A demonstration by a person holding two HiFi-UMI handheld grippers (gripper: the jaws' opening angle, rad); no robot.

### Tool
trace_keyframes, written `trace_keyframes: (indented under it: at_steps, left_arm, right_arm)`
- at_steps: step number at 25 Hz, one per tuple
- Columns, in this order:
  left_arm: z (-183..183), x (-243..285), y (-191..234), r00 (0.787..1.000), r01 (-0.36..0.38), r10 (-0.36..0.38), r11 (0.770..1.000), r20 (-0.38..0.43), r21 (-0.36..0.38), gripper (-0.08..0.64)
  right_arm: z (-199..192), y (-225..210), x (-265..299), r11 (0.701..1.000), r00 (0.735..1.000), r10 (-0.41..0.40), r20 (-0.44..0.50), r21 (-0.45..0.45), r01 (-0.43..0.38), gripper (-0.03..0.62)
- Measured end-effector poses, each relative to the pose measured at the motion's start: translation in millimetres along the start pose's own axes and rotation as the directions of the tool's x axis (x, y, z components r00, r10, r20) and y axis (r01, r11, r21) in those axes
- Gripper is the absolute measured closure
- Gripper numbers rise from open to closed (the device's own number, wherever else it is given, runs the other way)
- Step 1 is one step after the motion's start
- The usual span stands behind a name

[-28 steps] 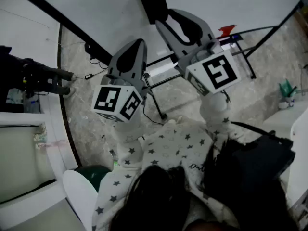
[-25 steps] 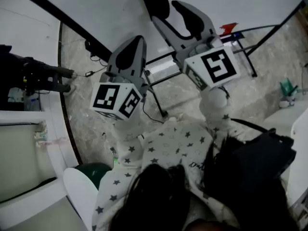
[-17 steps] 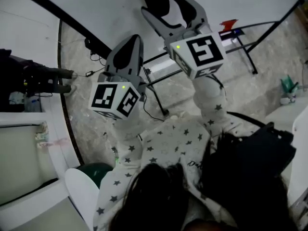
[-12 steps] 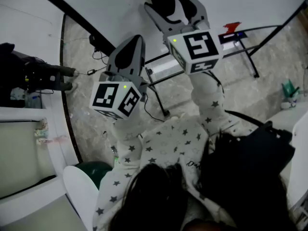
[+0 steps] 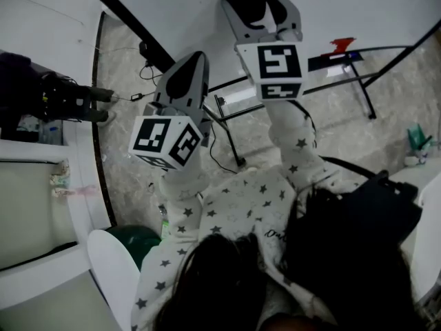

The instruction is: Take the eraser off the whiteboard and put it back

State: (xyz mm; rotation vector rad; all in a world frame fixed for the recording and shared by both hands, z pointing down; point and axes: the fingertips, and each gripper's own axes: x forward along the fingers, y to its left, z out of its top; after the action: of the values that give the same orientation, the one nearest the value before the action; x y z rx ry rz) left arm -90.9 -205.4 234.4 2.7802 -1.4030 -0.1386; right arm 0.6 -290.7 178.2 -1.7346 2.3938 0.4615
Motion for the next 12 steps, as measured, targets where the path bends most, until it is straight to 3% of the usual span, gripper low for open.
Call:
trace_keyframes:
  at_steps: [12]
  left_arm:
    - [-7.6, 4.0, -4.5, 1.0, 0.015, -0.015, 1.0, -0.002, -0.004, 0.559]
  right_arm:
    - [-6.0, 0.8, -6.6, 0.998, 1.0, 0.026, -0.006, 0.064, -0.026, 0.33]
